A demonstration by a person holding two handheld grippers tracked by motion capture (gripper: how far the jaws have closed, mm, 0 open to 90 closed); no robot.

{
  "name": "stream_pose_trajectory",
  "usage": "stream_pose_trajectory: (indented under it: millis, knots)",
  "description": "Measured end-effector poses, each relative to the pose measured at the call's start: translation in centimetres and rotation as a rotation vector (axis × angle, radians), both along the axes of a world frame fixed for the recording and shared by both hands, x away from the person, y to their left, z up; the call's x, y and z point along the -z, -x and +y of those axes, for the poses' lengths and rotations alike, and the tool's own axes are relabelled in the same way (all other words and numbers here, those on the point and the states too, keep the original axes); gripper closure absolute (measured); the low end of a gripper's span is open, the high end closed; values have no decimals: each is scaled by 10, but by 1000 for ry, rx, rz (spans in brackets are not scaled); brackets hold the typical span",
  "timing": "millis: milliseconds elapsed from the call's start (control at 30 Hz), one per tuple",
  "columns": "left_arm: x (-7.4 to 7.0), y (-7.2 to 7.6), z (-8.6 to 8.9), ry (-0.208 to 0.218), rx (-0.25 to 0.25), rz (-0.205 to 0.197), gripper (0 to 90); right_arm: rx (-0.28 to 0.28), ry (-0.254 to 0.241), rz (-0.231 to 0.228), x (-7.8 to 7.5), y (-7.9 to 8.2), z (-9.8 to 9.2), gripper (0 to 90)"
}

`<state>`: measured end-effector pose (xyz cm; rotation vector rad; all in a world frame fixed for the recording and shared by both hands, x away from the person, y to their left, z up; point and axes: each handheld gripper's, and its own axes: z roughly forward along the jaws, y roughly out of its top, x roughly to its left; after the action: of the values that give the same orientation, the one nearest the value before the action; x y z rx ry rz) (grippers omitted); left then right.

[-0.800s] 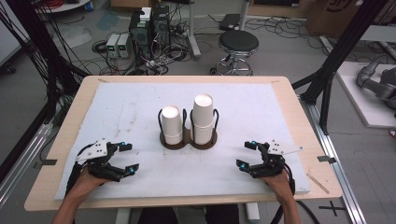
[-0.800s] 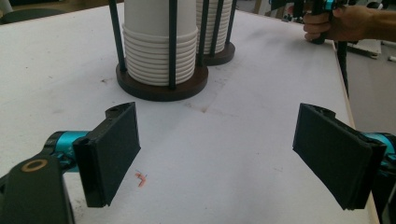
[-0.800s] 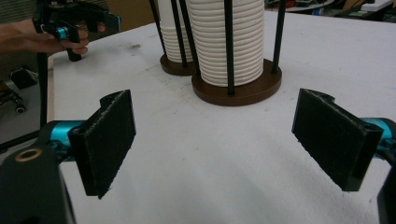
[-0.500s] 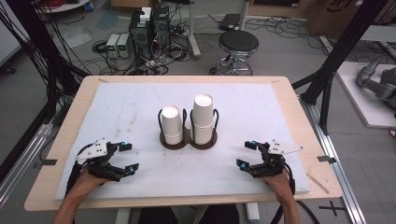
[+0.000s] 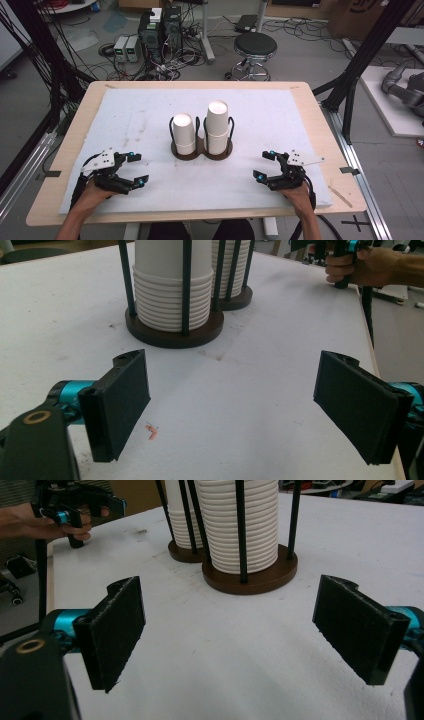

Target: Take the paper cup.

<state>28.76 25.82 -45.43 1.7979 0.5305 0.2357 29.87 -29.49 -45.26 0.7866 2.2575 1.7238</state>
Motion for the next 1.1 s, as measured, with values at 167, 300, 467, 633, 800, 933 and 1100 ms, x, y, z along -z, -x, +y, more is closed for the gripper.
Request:
stream_pose_trajectory:
  millis: [167,300,467,633,800,933,1100]
  knots:
    - [0,0,0,-2,-2,-1,145,3,-5,11,0,-1,0,141]
    - [0,0,0,-5,-1,-1,145,36,-20,7,-1,0,-3,141]
    - [0,-1,0,-1,1,3,145,49,-37,-38,-18,3,-5,141]
    - [0,-1,1,10,-3,12,145,43,-37,-59,-35,5,-3,141]
    - [0,-1,1,9,-5,13,145,35,-18,-66,-64,-1,-3,141]
    - [0,-1,1,9,-5,13,145,29,6,-72,-86,-9,-3,141]
    - [0,-1,1,12,-6,15,145,17,29,-69,-107,-17,1,141]
